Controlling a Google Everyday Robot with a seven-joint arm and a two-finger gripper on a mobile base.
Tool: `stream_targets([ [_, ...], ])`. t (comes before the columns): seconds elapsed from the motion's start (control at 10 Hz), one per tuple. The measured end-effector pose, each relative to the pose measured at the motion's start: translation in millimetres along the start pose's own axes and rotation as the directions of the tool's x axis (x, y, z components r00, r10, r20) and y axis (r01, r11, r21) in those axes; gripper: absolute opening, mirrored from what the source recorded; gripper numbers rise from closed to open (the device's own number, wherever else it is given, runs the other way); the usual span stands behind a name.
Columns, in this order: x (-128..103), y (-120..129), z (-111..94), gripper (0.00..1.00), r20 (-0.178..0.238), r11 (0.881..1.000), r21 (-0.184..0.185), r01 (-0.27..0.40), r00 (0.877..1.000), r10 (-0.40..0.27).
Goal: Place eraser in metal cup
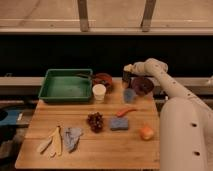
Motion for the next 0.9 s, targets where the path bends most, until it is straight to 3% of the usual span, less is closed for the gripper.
stream_targets([
  [0.9, -2.5, -2.0, -3.9, 0.8, 0.014, 1.0, 0.003, -0.002, 1.0, 0.002],
])
